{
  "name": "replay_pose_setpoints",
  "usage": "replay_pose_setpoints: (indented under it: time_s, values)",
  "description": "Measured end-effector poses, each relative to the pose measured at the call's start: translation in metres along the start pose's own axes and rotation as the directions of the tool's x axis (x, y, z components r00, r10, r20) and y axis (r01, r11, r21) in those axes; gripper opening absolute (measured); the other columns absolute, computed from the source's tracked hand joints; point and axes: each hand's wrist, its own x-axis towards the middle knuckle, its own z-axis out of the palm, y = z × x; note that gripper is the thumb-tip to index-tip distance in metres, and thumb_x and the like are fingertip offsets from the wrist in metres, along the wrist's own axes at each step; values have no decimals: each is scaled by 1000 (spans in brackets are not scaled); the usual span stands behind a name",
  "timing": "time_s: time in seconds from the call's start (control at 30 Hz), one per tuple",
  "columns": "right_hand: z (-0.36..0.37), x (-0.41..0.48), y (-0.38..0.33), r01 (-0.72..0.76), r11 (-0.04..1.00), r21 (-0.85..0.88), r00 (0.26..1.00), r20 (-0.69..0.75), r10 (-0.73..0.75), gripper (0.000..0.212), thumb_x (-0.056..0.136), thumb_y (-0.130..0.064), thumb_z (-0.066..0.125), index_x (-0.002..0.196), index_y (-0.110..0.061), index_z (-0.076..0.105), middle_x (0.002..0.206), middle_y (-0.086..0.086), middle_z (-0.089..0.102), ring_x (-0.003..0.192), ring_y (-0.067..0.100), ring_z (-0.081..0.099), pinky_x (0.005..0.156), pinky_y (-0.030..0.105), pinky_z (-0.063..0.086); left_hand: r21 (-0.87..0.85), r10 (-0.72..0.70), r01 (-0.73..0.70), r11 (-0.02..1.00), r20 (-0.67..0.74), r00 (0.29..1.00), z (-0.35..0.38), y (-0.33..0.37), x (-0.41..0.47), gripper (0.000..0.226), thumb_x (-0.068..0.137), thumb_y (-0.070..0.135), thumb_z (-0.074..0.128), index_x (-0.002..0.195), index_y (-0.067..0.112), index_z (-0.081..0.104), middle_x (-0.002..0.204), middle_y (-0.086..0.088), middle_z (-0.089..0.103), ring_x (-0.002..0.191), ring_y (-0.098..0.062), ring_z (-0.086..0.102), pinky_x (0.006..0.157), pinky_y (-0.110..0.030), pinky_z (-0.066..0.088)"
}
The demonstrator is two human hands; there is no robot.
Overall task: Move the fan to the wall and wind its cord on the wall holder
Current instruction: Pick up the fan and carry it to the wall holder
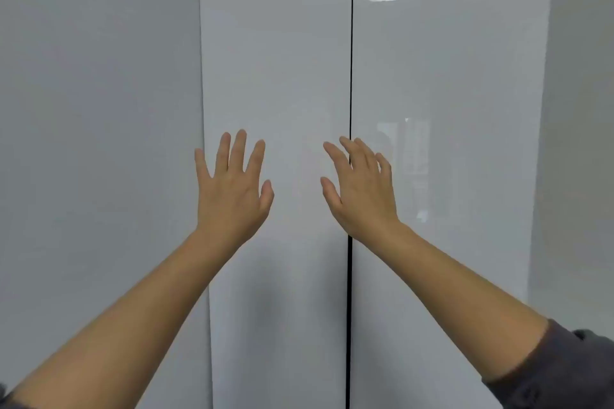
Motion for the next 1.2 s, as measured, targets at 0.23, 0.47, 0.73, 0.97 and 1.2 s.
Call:
replay_pose_setpoints:
  time_s: [0.23, 0.47, 0.73, 0.97, 1.2]
  values:
    - [-22, -23, 75, -59, 996, -68, 998, -42, 56, 52, 97, -36, 42, 147, -23, 33, 154, 4, 30, 145, 23, 20, 115, 48, 17, -99, 57, -57, 993, -5, 998, 10, 80, 8, 63, 94, 39, 35, 152, 19, 23, 161, -11, 15, 149, -31, 9, 116, -61, 8]
    - [-63, -72, 196, -126, 975, -185, 992, -17, 125, 51, 97, -35, 44, 146, -23, 34, 153, 5, 32, 144, 25, 23, 114, 49, 20, -229, 136, -129, 965, 17, 991, 25, 223, -4, 62, 93, 40, 35, 151, 19, 27, 160, -11, 20, 149, -30, 14, 116, -62, 10]
    - [-123, -136, 343, -179, 923, -341, 976, 53, 209, 51, 96, -36, 44, 145, -22, 35, 151, 5, 35, 142, 24, 27, 113, 49, 23, -395, 217, -170, 903, 78, 973, 26, 398, -21, 57, 94, 39, 37, 146, 16, 36, 159, -11, 23, 149, -30, 15, 116, -58, 11]
    - [-168, -196, 451, -217, 873, -436, 961, 61, 270, 51, 95, -36, 47, 143, -21, 39, 150, 6, 38, 140, 26, 30, 111, 50, 27, -534, 290, -210, 819, 70, 954, 27, 533, -42, 55, 93, 37, 43, 142, 14, 40, 156, -12, 30, 146, -31, 23, 115, -56, 18]
    - [-195, -248, 538, -287, 801, -524, 930, 47, 364, 49, 94, -36, 47, 141, -21, 41, 147, 7, 41, 139, 27, 34, 109, 50, 29, -621, 395, -271, 735, 67, 916, 47, 644, -58, 53, 90, 37, 39, 136, 13, 46, 152, -14, 37, 142, -33, 31, 110, -57, 28]
